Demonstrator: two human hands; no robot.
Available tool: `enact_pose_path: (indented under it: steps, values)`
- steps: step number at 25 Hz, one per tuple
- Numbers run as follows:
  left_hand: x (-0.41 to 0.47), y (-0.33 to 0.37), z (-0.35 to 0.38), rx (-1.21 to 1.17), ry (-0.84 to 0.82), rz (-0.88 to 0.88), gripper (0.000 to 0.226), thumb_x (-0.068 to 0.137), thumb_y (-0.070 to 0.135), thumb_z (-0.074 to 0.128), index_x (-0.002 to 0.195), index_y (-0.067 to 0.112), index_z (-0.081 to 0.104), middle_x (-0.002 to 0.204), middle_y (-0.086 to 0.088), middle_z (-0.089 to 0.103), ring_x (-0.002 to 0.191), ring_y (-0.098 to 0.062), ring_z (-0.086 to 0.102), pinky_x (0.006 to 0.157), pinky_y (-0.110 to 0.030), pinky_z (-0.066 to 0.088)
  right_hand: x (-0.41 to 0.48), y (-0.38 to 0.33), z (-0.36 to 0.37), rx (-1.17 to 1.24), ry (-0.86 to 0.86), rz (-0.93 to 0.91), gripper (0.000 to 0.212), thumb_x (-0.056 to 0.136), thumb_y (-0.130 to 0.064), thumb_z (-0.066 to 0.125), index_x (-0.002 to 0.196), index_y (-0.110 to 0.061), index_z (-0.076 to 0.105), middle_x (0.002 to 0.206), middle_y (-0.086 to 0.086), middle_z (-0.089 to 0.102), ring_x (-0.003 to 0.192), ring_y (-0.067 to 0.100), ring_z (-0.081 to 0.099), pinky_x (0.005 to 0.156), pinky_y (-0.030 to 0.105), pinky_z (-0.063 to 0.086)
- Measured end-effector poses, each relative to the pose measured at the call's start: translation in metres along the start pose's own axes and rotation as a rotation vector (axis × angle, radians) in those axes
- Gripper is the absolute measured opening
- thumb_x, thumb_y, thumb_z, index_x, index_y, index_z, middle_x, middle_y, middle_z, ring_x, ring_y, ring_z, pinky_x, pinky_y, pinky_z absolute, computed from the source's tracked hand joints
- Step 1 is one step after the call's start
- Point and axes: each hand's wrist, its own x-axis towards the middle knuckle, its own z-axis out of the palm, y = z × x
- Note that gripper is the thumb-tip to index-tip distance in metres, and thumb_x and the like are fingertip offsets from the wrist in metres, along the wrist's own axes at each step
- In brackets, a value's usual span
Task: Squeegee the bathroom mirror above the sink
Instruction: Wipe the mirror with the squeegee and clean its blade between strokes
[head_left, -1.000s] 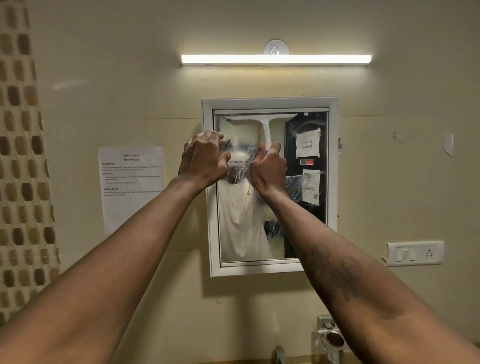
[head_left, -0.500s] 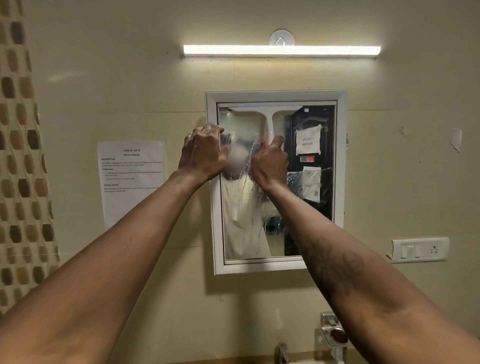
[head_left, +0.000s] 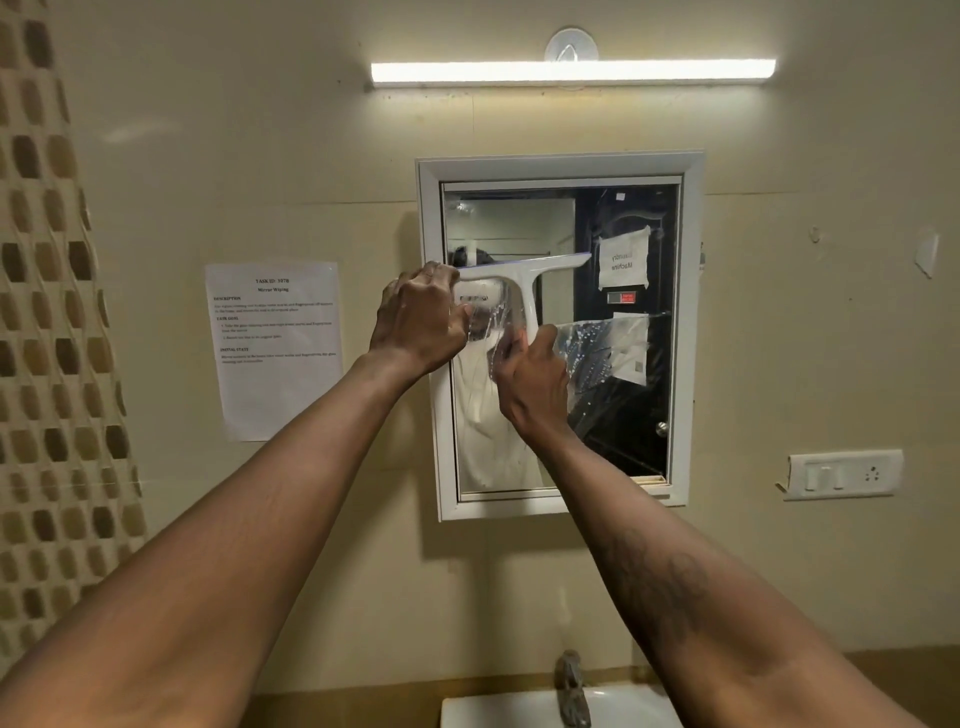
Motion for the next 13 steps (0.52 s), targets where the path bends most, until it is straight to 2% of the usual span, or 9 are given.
enact_pose_path:
  steps: [5,9,11,13]
  values:
    - [-0.015,0.001,0.005,-0.012,-0.034,-0.034,0.048,0.09,0.037,0.065,0.133,0.017,0.057,0.136,-0.004,0.062,0.129,-0.029,0.055,0.111,-0.044,0.042,-0.042,0.027,-0.003,-0.043,-0.043,0.033,0.027,0.109,-0.043,0.035,0.115,-0.016,0.037,0.102,0.02,0.06,0.081,0.038,0.059,0.068,0.047,0.05]
    - [-0.029,0.002,0.008,-0.012,-0.055,-0.032,0.047,0.091,0.035,0.065,0.133,0.016,0.057,0.137,-0.005,0.062,0.129,-0.03,0.055,0.111,-0.045,0.042,-0.062,0.036,-0.006,-0.041,-0.053,0.038,0.036,0.109,-0.034,0.039,0.137,-0.012,0.036,0.11,0.023,0.065,0.087,0.043,0.063,0.069,0.048,0.051]
    - [-0.035,0.003,0.009,-0.009,-0.067,-0.037,0.046,0.092,0.035,0.063,0.134,0.016,0.057,0.137,-0.005,0.062,0.129,-0.03,0.055,0.111,-0.045,0.043,-0.07,0.039,-0.009,-0.059,-0.039,0.051,0.036,0.108,-0.032,0.041,0.138,-0.011,0.037,0.106,0.022,0.066,0.086,0.045,0.063,0.066,0.043,0.046]
    - [-0.038,0.003,0.006,-0.004,-0.067,-0.033,0.046,0.093,0.034,0.062,0.134,0.016,0.056,0.136,-0.005,0.062,0.129,-0.03,0.055,0.111,-0.045,0.043,-0.076,0.038,-0.013,-0.054,-0.035,0.075,0.034,0.108,-0.033,0.041,0.134,-0.011,0.039,0.099,0.022,0.066,0.084,0.046,0.063,0.065,0.044,0.048]
